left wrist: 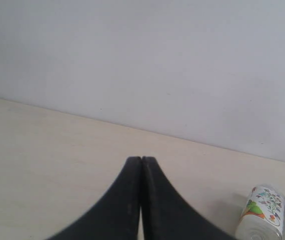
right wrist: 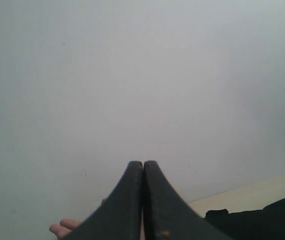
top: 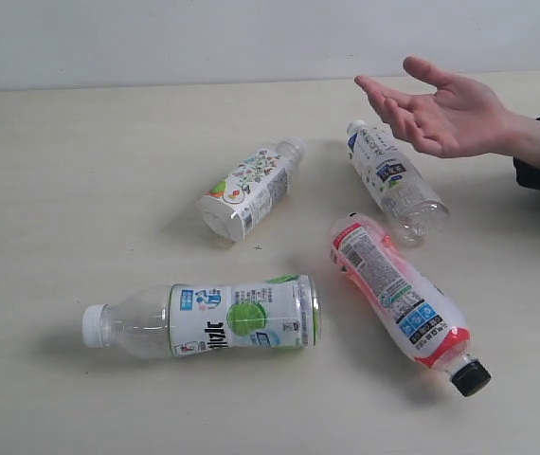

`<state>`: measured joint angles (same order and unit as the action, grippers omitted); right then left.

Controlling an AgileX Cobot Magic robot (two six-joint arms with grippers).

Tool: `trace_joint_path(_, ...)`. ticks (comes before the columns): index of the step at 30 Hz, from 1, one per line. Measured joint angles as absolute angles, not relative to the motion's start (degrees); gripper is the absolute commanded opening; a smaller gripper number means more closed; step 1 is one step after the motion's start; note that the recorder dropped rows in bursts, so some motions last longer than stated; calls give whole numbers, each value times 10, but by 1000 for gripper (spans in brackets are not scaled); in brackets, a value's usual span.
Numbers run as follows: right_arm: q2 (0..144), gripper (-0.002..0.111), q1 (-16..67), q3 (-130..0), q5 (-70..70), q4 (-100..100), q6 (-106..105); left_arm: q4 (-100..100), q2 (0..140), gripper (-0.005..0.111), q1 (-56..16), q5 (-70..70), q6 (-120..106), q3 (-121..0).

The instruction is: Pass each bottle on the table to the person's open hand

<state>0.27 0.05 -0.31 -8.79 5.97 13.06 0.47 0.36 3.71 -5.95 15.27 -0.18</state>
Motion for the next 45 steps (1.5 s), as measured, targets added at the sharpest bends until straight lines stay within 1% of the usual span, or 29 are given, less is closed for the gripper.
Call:
trace_joint_path(9,3,0,1,-3,-97,70,159,5,4,2,37,-59,153,-2)
trace_joint_path(11,3,0,1,-3,-130,77,200,5,4,2,37,-59,153,-2)
trace_joint_path(13,3,0,1,-3,-192,79,228,5,4,2,37,-59,153,-2)
trace_joint_path(15,27,0,1,-48,-198,76,239,5,4,2,37,-59,153,-2)
trace_joint_path(17,89,0,0,-121,-186,51,257,5,4,2,37,-59,153,-2)
trace_joint_path(19,182,0,0,-206,-131,-13,278,5,4,2,37,-59,153,-2)
trace_joint_path(22,317,0,24,-354,39,-136,287,5,4,2,37,-59,153,-2)
trace_joint_path(23,360,0,42,-402,107,-143,257,5,4,2,37,-59,153,-2)
trace_joint_path(25,415,0,70,-464,190,-128,181,5,4,2,37,-59,153,-2)
trace_joint_path(28,511,1,118,-540,320,-49,38,5,4,2,37,-59,153,-2)
trace_joint_path(30,576,5,144,-584,403,11,-36,5,4,2,37,-59,153,-2)
trace_joint_path(32,652,13,170,-623,486,44,-76,5,4,2,37,-59,153,-2)
trace_joint_path(36,777,35,216,-660,596,61,-99,5,4,2,37,-59,153,-2)
trace_joint_path(38,829,48,237,-663,627,64,-101,5,4,2,37,-59,153,-2)
trace_joint_path(41,892,64,257,-664,649,65,-101,5,4,2,37,-59,153,-2)
trace_joint_path(43,924,71,264,-664,652,65,-99,5,4,2,37,-59,153,-2)
trace_joint_path(45,951,74,266,-664,652,67,-98,5,4,2,37,-59,153,-2)
